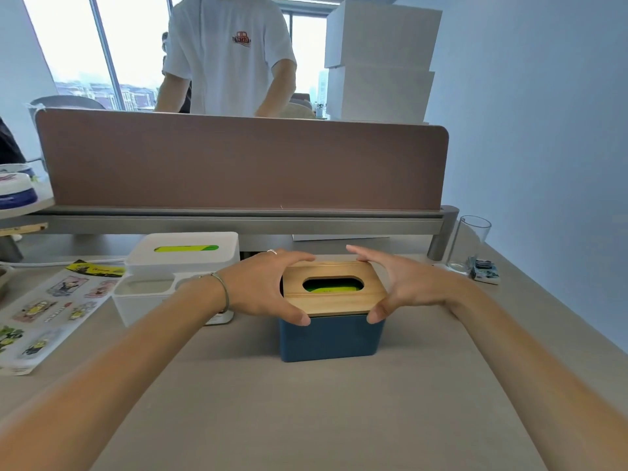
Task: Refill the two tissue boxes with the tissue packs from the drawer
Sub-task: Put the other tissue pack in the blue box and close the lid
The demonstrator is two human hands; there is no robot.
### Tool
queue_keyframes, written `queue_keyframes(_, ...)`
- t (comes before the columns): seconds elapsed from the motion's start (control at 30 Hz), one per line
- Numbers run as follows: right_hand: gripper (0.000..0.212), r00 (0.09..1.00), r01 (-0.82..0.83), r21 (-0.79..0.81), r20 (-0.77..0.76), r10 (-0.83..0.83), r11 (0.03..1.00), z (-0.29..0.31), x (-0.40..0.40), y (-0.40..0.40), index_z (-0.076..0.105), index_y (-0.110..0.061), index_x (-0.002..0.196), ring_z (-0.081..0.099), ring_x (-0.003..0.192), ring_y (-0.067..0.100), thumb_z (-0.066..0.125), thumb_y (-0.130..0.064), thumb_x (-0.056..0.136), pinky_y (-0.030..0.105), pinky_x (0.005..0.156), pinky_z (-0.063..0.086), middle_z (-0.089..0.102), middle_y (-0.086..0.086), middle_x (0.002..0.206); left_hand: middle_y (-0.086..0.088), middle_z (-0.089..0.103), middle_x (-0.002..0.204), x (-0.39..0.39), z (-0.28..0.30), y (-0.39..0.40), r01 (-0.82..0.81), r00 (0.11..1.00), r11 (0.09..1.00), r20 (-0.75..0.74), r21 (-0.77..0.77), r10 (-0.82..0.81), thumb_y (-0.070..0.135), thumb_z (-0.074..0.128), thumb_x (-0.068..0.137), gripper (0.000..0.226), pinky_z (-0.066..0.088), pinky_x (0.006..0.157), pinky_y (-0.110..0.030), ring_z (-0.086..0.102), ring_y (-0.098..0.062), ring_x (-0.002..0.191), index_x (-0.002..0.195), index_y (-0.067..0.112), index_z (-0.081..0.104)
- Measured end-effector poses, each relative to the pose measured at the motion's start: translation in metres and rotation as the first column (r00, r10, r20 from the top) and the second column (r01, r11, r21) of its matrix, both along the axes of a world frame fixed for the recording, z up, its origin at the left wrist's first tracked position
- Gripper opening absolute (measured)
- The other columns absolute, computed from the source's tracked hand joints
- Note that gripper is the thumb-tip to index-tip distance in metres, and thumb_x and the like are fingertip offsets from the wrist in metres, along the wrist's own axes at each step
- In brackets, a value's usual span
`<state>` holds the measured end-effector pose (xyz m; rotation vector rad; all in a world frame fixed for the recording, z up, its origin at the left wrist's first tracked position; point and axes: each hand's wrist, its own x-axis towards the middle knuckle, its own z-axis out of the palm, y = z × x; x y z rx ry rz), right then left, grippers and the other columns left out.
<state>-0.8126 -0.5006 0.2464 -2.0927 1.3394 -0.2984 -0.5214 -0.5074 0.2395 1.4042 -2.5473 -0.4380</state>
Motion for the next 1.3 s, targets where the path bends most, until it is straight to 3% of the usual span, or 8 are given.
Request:
queue_keyframes(0.37, 0.124, 1.0, -0.018, -0.01, -0.006, 0.018, 1.0, -0.002, 0.003, -0.003, 0.015, -0.045, 0.156, 0.029, 0.13, -0.002, 0.095, -0.027, 0.062, 0.002, 0.09, 0.023, 0.03, -0.02, 0.151, 0.01, 0.047, 0.145, 0.002, 0.002, 0.004, 0.011, 1.0, 1.0, 0.013, 0.002, -0.011, 0.063, 0.084, 0.065, 0.106, 0.037, 0.097, -0.021, 0.047, -0.012, 0.121, 0.153, 0.041, 0.03)
queue_keyframes(0.57, 0.123, 1.0, -0.018, -0.028, 0.005, 0.018, 0.999, -0.003, 0.004, -0.002, 0.017, -0.048, 0.155, 0.031, 0.135, 0.006, 0.095, -0.03, 0.061, 0.022, 0.106, 0.026, 0.031, -0.015, 0.153, 0.01, 0.045, 0.145, 0.005, 0.002, 0.004, -0.004, 1.0, 1.0, 0.011, 0.03, 0.004, 0.067, 0.084, 0.062, 0.107, 0.04, 0.105, -0.028, 0.046, -0.012, 0.125, 0.151, 0.047, 0.029)
queue_keyframes(0.7, 0.122, 1.0, -0.027, -0.004, 0.013, 0.027, 1.0, -0.004, 0.003, -0.004, 0.017, -0.048, 0.155, 0.03, 0.136, 0.004, 0.095, -0.031, 0.063, 0.02, 0.104, 0.025, 0.031, -0.017, 0.153, 0.01, 0.045, 0.147, 0.004, 0.004, 0.006, -0.005, 1.0, 0.999, 0.006, 0.032, 0.004, 0.064, 0.085, 0.063, 0.106, 0.04, 0.107, -0.028, 0.046, -0.013, 0.126, 0.152, 0.044, 0.03)
queue_keyframes(0.87, 0.118, 0.999, -0.018, 0.014, 0.036, 0.018, 1.0, -0.008, 0.001, -0.003, 0.02, -0.046, 0.155, 0.029, 0.134, 0.0, 0.094, -0.028, 0.065, 0.008, 0.094, 0.026, 0.031, -0.02, 0.153, 0.012, 0.048, 0.148, 0.005, 0.004, 0.006, -0.025, 0.999, 0.997, -0.026, 0.071, 0.027, 0.062, 0.089, 0.059, 0.115, 0.039, 0.108, -0.028, 0.047, -0.013, 0.129, 0.155, 0.04, 0.03)
queue_keyframes(1.03, 0.116, 0.999, -0.007, 0.008, 0.04, 0.007, 1.0, -0.008, -0.001, -0.003, 0.022, -0.047, 0.154, 0.029, 0.137, 0.003, 0.094, -0.03, 0.065, 0.022, 0.106, 0.025, 0.031, -0.021, 0.153, 0.012, 0.039, 0.156, 0.005, 0.0, 0.001, -0.026, 0.99, 0.98, -0.129, 0.197, 0.052, 0.044, 0.094, 0.063, 0.12, 0.027, 0.109, -0.019, 0.038, -0.011, 0.142, 0.159, 0.034, 0.023)
queue_keyframes(1.17, 0.115, 0.999, -0.007, 0.016, 0.039, 0.006, 1.0, -0.011, -0.003, -0.006, 0.023, -0.045, 0.154, 0.03, 0.134, 0.0, 0.094, -0.03, 0.065, 0.016, 0.102, 0.025, 0.032, -0.023, 0.151, 0.009, 0.03, 0.163, 0.008, -0.008, -0.001, -0.03, 0.974, 0.957, -0.208, 0.29, 0.093, 0.036, 0.095, 0.063, 0.126, 0.02, 0.114, -0.018, 0.029, -0.01, 0.15, 0.161, 0.028, 0.016)
queue_keyframes(1.3, 0.113, 0.999, -0.01, 0.007, 0.04, 0.009, 1.0, -0.013, -0.002, -0.006, 0.026, -0.04, 0.155, 0.03, 0.136, 0.001, 0.094, -0.026, 0.065, 0.012, 0.099, 0.026, 0.03, -0.022, 0.153, 0.009, 0.029, 0.163, 0.005, -0.01, -0.002, -0.037, 0.982, 0.958, -0.17, 0.284, 0.088, 0.038, 0.093, 0.067, 0.127, 0.02, 0.108, -0.015, 0.032, -0.009, 0.146, 0.162, 0.025, 0.01)
